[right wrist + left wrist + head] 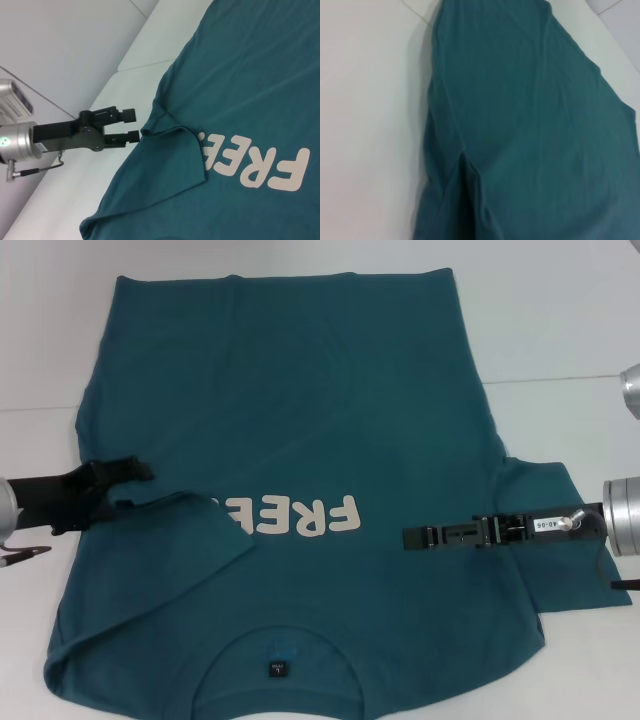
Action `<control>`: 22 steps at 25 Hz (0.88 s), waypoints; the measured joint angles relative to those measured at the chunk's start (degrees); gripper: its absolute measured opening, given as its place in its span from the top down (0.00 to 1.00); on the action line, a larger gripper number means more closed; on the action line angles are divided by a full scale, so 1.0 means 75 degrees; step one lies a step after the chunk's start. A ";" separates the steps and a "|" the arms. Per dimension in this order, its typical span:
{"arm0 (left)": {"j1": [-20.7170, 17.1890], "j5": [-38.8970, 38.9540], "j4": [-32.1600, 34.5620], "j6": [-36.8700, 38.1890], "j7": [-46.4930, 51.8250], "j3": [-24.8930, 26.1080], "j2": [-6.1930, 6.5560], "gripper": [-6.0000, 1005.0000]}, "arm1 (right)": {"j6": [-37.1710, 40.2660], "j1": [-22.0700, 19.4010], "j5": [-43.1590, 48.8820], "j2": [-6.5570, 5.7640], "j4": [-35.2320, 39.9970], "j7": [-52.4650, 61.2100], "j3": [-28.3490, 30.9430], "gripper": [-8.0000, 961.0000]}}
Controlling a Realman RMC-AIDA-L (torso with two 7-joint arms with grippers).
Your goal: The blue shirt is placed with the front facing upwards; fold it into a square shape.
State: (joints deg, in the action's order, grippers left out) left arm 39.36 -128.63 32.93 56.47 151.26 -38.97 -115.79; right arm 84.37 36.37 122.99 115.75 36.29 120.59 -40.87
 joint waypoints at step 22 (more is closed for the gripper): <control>0.0695 0.1979 -0.0515 0.0200 -0.1518 -0.0333 -0.0183 0.13 | -0.0128 0.0002 0.0012 0.0000 -0.0010 -0.0003 -0.0006 0.06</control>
State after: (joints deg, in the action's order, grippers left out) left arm 44.57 -113.78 29.07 57.97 139.88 -41.46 -117.17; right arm 83.41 36.39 123.08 115.75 36.21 120.57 -40.92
